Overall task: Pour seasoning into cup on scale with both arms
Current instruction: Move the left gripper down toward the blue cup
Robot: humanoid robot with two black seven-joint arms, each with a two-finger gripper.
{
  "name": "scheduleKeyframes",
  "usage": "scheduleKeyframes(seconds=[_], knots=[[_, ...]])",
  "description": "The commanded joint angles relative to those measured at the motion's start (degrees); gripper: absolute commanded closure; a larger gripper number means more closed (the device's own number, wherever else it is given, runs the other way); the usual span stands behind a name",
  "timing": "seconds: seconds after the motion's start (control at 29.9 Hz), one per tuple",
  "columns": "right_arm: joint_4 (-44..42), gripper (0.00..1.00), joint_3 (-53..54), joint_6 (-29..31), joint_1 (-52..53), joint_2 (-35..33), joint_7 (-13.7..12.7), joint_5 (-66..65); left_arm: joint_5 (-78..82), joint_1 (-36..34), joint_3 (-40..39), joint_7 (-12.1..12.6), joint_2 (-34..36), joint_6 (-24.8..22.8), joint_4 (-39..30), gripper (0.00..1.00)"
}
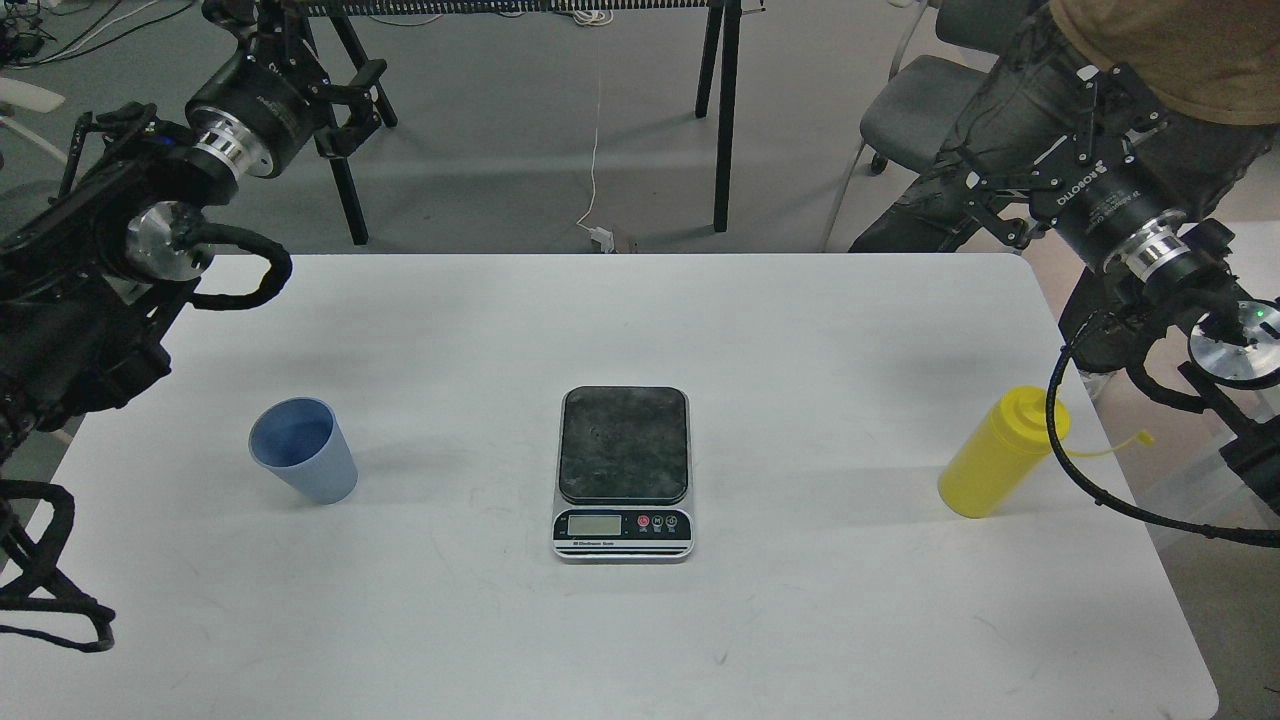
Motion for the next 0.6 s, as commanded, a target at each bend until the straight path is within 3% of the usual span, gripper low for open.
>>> scheduleKeyframes(seconds=[0.0, 0.13, 0.3, 0.57], knots=[[0.0, 0.0, 0.0, 0.0, -0.15, -0.21, 0.0, 0.0, 10.31, -0.95, 5.04, -0.41, 5.95, -1.82, -3.78, 0.0], [0.0, 0.0, 0.18, 0.0, -0.15, -0.38, 0.0, 0.0, 25.5, -0.95, 5.76, -0.67, 13.77, -1.82, -10.55, 0.0], [0.18, 0.0, 0.27, 0.0, -0.32, -0.3, 0.09, 0.0, 41.08, -0.42, 5.85, -4.18, 22.57, -1.82, -17.59, 0.0], [0.35, 0.0, 0.44, 0.0, -0.41, -0.38, 0.09, 0.0, 46.38, 4.32, 6.9, -4.8, 25.13, -1.82, -21.55, 0.0]])
